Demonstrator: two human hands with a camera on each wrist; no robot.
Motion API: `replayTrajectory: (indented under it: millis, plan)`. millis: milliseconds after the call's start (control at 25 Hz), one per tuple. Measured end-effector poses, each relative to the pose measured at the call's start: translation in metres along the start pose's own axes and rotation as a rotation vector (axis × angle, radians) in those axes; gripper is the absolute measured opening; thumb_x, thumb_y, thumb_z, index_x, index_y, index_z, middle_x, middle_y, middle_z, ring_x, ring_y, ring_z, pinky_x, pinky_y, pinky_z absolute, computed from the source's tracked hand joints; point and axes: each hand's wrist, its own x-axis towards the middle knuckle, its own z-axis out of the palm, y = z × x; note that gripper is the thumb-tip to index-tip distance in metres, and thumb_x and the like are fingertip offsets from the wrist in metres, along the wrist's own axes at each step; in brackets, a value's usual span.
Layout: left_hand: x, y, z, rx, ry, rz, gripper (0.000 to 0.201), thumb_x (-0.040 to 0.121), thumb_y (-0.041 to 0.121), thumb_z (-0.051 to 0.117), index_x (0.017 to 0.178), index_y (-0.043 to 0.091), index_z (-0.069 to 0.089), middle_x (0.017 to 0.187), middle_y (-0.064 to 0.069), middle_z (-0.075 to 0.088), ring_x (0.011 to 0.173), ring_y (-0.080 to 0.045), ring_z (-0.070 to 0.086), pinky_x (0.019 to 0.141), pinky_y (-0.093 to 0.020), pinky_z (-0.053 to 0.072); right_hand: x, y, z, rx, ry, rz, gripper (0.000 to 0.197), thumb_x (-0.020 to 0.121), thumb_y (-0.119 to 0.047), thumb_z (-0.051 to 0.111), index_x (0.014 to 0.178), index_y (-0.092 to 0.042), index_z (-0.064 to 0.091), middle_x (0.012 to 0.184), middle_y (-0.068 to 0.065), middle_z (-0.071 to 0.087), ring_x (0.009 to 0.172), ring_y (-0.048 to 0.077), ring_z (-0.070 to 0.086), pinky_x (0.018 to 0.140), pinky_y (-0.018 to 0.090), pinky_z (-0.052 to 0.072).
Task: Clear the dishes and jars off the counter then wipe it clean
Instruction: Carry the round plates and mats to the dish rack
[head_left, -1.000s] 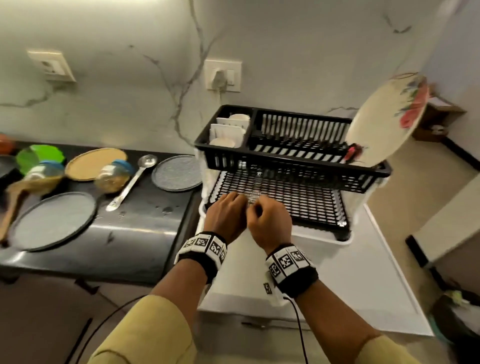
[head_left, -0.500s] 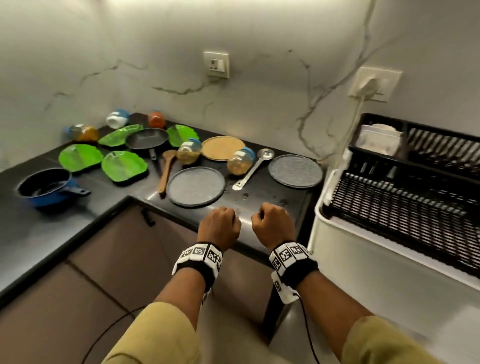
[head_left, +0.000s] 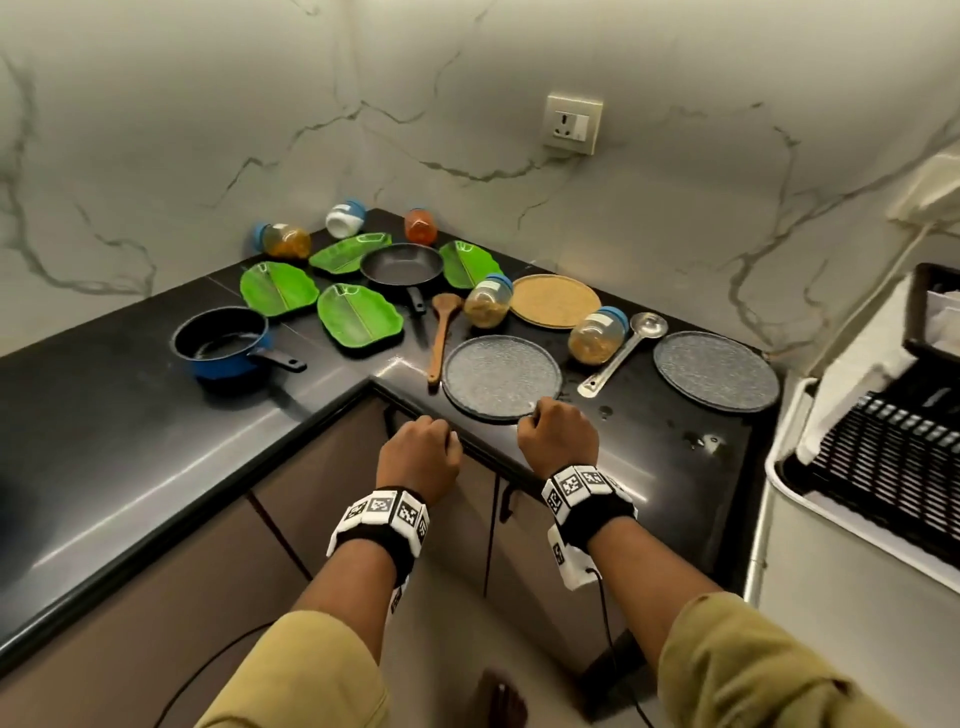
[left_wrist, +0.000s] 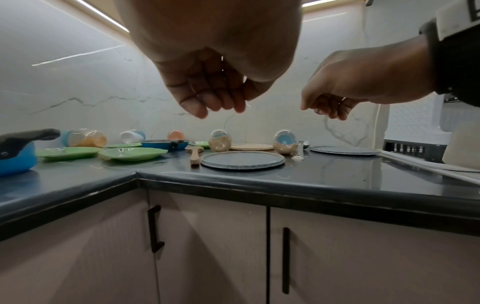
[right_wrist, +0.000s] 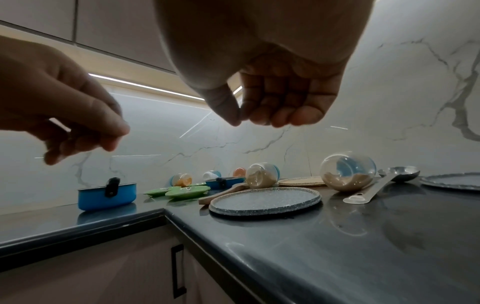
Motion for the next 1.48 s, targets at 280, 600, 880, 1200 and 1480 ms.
replayTrajectory:
  millis: [280,600,880,1200,1480]
  plan:
    - [0.064,-0.029,0.007,0.042,-0.048,-0.013,0.029,0.093,0.032,0.048,0.077,0.010,0.059,0.084,-0.006,0.059,0.084,-0.026,0.058,0.067,-0.033,0.044,0.072,0.007,0.035,0.155,-0.043,0.356,0.028,0.082,-0.025,0.053,0.102,-0.008,0.062,0.106,0.015,0.066,0.099,0.036,0.062,0.079,0.036,0.047]
    - [0.173,0.000,0.036,-0.011,-0.190,0.022,0.025,0.092,0.027,0.050,0.086,0.008,0.065,0.089,-0.011,0.066,0.083,-0.032,0.062,0.067,-0.035,0.046,0.131,0.041,0.069,0.292,-0.135,0.670,0.019,0.079,-0.020,0.065,0.092,-0.006,0.064,0.102,0.018,0.068,0.095,0.039,0.065,0.077,0.038,0.054]
    - [0.252,0.043,0.085,-0.211,-0.339,-0.079,0.024,0.087,0.025,0.054,0.085,0.009,0.071,0.086,-0.012,0.070,0.086,-0.032,0.064,0.071,-0.032,0.046,0.152,0.077,0.093,0.632,-0.218,0.774,0.040,0.059,-0.042,0.056,0.083,-0.011,0.061,0.086,0.012,0.069,0.081,0.036,0.068,0.074,0.051,0.058]
    - [0.337,0.081,0.145,-0.385,-0.566,-0.324,0.045,0.085,0.031,0.053,0.113,-0.004,0.063,0.117,-0.024,0.064,0.107,-0.042,0.059,0.082,-0.035,0.045,0.105,0.134,0.033,0.465,0.082,0.678,0.022,0.095,-0.010,0.052,0.110,-0.002,0.066,0.106,0.013,0.067,0.100,0.026,0.061,0.078,0.025,0.038]
    - [0.353,0.104,0.177,-1.005,-0.646,-0.764,0.020,0.088,0.009,0.048,0.069,0.005,0.042,0.065,-0.013,0.043,0.054,-0.022,0.041,0.053,-0.032,0.040,0.064,0.177,0.006,0.518,0.239,0.789,0.021,0.099,-0.010,0.048,0.107,-0.004,0.067,0.100,0.011,0.067,0.097,0.025,0.060,0.083,0.030,0.039]
